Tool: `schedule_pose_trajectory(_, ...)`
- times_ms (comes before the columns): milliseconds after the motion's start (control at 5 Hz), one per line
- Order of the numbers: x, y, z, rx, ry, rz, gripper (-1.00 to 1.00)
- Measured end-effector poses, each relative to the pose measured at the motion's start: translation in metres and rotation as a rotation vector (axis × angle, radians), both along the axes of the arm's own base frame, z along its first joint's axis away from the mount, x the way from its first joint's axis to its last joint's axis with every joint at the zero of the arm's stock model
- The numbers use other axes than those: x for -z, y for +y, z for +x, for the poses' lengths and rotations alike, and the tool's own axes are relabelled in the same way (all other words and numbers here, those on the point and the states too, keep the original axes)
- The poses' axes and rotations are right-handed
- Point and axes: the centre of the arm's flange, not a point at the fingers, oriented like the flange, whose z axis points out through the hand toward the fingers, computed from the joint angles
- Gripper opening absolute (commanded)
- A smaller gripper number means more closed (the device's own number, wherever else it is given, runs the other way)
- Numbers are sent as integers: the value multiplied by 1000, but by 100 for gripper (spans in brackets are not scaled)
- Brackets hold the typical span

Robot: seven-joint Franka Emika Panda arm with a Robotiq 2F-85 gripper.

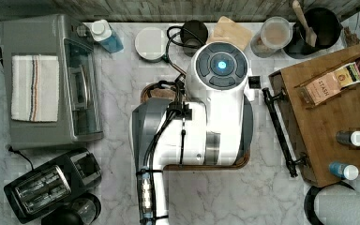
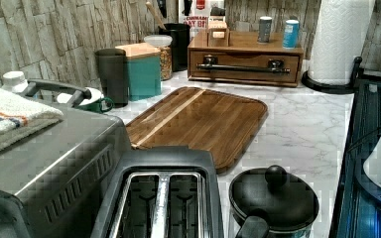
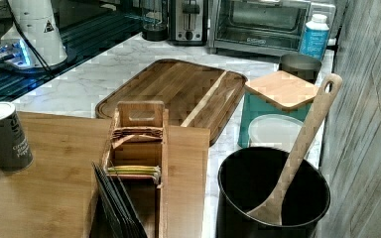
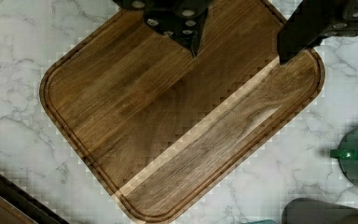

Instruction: Open the drawer.

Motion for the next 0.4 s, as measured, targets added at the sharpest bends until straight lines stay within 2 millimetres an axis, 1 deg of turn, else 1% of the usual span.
schedule_pose_trajectory(400, 8, 0, -1, 1, 7, 4, 100)
